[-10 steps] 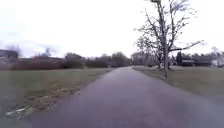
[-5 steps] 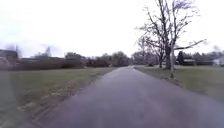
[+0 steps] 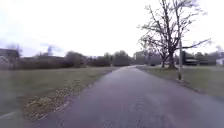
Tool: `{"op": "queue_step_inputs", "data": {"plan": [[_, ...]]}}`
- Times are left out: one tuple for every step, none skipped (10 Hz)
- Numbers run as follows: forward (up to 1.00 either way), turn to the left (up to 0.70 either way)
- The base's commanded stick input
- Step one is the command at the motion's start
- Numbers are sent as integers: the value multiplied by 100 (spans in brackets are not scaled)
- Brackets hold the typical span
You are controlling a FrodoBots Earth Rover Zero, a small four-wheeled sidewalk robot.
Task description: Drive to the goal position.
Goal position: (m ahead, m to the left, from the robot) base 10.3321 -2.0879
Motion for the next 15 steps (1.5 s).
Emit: {"op": "queue_step_inputs", "data": {"plan": [[100,0],[100,0],[100,0],[100,0],[100,0],[100,0],[100,0],[100,0],[100,0],[100,0],[100,-12],[100,-26],[100,-39],[100,-40],[100,-40]]}}
